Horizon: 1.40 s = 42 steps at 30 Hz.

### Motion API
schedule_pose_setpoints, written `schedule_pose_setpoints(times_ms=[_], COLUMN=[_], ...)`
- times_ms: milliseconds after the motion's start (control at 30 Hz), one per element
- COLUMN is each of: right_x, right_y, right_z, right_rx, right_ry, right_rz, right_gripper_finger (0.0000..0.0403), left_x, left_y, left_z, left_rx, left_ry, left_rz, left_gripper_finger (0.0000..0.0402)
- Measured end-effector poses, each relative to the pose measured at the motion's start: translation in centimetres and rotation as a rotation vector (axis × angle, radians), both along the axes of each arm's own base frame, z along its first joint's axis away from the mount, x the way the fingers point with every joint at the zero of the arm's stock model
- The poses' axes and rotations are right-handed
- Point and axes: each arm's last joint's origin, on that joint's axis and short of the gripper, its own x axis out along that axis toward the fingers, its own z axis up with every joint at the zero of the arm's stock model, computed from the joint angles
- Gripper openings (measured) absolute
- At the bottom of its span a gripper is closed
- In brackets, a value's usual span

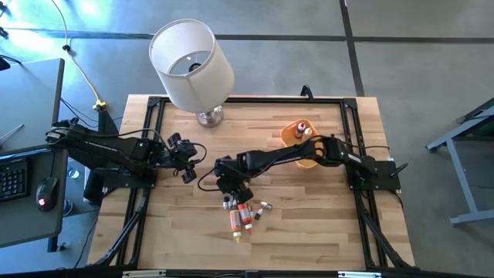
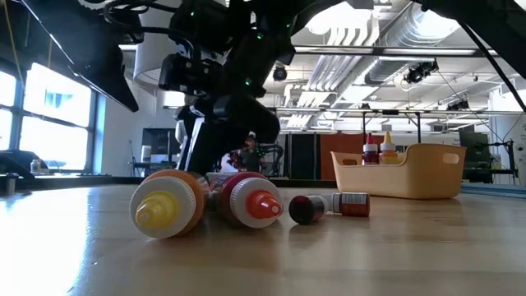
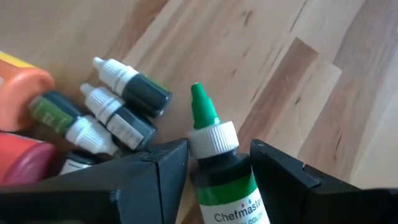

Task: Pick & Place food coloring
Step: Put the large green food coloring bottle into the yellow bin

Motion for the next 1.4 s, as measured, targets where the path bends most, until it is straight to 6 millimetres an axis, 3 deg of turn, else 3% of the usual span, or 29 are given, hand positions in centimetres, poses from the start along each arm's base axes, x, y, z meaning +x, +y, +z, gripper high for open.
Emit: schedule_pose_setpoints(times_ms=[267,467,633,733,967,1200,1267,1400], right_x=[0.3,0.4,0.9,1.0,-0.8,-6.3,-8.6,-12.4], right_y=[0.0,-0.6,-1.4,-1.8,-2.5,-3.8,-4.2,-5.0], right_z=[-1.5,-1.5,-0.8,0.8,8.8,18.6,21.1,24.9], right_rx=[-0.024,-0.018,-0.039,-0.085,-0.309,-0.590,-0.541,-0.240], right_ry=[0.005,0.006,-0.021,-0.042,-0.105,-0.210,-0.235,-0.280], right_rz=[0.047,0.035,0.007,-0.030,-0.177,-0.459,-0.532,-0.615], right_gripper_finger=[0.0167,0.0148,0.0140,0.0147,0.0141,0.0149,0.0152,0.0144], left_x=[0.0,0.0,0.0,0.0,0.2,0.9,1.1,1.5], left_y=[0.0,0.1,0.1,0.1,0.1,0.0,0.0,-0.1], left_z=[0.0,0.0,0.0,0.0,0.3,0.9,1.1,1.5], left_rx=[0.001,0.015,0.021,0.021,0.035,0.034,0.026,0.014], left_ry=[0.000,-0.005,-0.004,-0.005,-0.045,-0.149,-0.180,-0.228], left_rz=[0.001,0.012,0.016,0.017,0.042,0.058,0.055,0.052], left_gripper_finger=[0.0156,0.0156,0.0156,0.0156,0.0156,0.0156,0.0156,0.0156])
